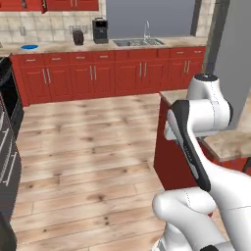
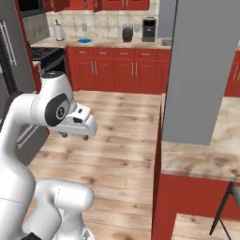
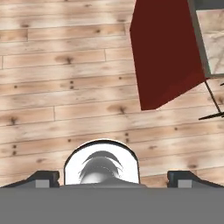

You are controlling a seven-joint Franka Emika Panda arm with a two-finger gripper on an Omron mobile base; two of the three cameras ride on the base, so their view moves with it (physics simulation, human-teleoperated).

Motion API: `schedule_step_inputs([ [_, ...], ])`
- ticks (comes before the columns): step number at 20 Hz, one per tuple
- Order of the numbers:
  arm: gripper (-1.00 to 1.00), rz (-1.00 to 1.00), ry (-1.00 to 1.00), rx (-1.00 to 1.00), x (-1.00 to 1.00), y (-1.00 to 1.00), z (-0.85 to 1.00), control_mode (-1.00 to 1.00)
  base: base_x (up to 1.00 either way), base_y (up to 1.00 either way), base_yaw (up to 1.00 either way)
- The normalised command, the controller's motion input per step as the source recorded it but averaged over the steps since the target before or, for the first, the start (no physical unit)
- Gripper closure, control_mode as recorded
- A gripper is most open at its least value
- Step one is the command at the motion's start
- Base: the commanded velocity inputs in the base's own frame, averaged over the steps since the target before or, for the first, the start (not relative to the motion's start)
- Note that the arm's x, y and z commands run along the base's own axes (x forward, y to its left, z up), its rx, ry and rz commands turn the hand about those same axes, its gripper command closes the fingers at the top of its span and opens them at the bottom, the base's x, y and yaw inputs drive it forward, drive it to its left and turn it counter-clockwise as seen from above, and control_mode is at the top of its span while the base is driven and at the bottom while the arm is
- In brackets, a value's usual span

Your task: Move the hot dog bun to the plate on the dining table and place the condiment next to that plate. Then navigate to the fridge and take the sausage and place it on the plate as well.

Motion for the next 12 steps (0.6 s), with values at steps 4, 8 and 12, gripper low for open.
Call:
schedule_step_inputs([
  [4, -1.0, 0.0, 0.0, 0.0, 0.0, 0.0, 0.0, 1.0, 1.0, 0.97, -0.1],
  [8, -1.0, 0.0, 0.0, 0.0, 0.0, 0.0, 0.0, 1.0, 1.0, 0.72, -0.1],
  [12, -1.0, 0.0, 0.0, 0.0, 0.0, 0.0, 0.0, 1.0, 1.0, 0.16, -0.06],
])
